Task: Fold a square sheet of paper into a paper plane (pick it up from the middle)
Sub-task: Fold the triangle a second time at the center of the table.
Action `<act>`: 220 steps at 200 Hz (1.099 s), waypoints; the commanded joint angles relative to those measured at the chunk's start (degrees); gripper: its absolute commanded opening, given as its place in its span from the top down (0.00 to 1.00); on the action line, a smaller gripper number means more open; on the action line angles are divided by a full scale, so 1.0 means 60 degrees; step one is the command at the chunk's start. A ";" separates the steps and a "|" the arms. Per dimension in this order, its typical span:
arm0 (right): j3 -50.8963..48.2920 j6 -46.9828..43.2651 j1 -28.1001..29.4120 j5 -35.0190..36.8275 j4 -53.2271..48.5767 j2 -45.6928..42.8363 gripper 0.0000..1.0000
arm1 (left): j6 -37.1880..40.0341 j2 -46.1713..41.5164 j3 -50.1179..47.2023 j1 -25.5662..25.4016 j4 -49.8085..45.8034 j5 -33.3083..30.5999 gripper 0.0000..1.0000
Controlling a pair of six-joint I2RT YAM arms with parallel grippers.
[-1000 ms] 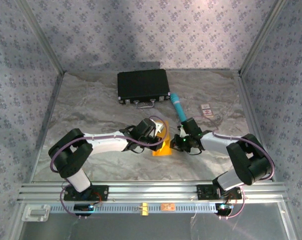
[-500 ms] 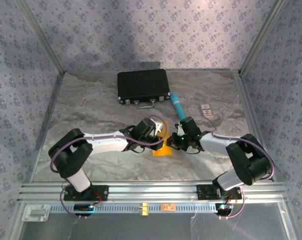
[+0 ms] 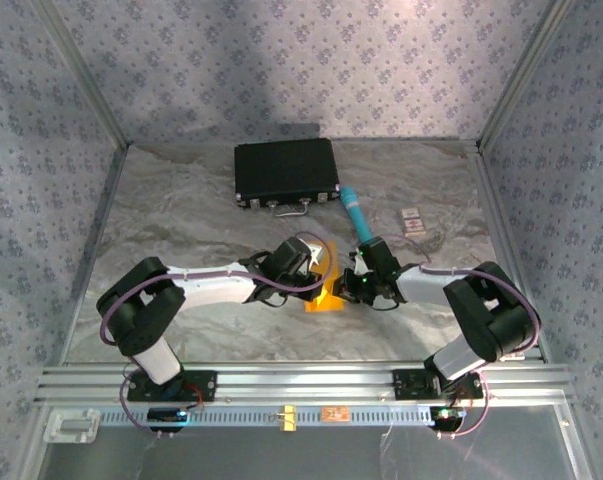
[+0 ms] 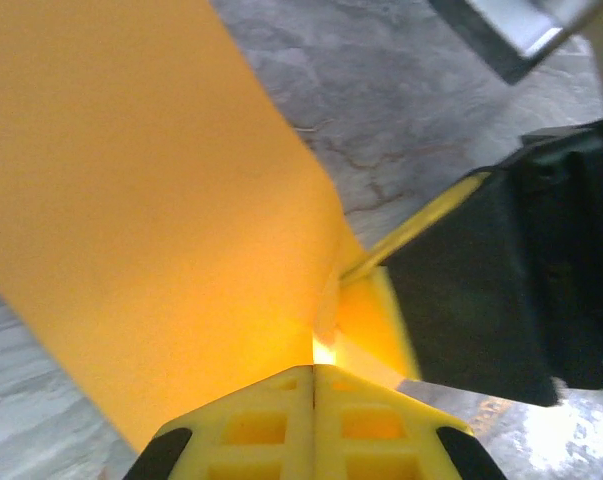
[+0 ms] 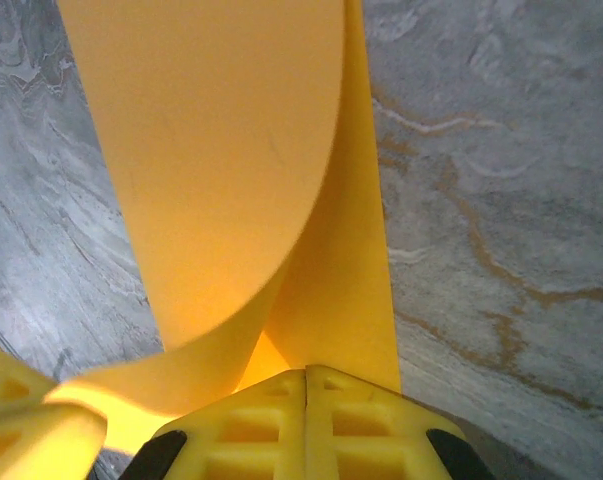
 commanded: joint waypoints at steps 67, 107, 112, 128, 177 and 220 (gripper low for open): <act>-0.0002 -0.0528 -0.0217 0.0355 -0.1195 -0.0159 1.00 | 0.0318 0.0198 0.0265 0.0101 -0.0673 -0.1102 1.00; 0.0027 -0.0551 -0.0235 0.0348 -0.1257 -0.0171 1.00 | 0.0482 0.0481 0.0447 0.0092 -0.0716 -0.1391 1.00; 0.0036 -0.0558 -0.0229 0.0349 -0.1265 -0.0171 1.00 | 0.0482 0.0517 0.0447 0.0099 -0.0683 -0.1414 1.00; 0.0026 -0.0575 -0.0228 0.0345 -0.1269 -0.0167 1.00 | 0.0551 0.0588 0.0532 0.0101 -0.0695 -0.1437 1.00; 0.0026 -0.0583 -0.0243 0.0306 -0.1253 -0.0157 1.00 | 0.0643 0.0686 0.0617 0.0101 -0.0748 -0.1608 1.00; 0.0050 -0.0585 -0.0243 0.0266 -0.1256 -0.0162 1.00 | 0.0729 0.0821 0.0693 0.0097 -0.0776 -0.1654 1.00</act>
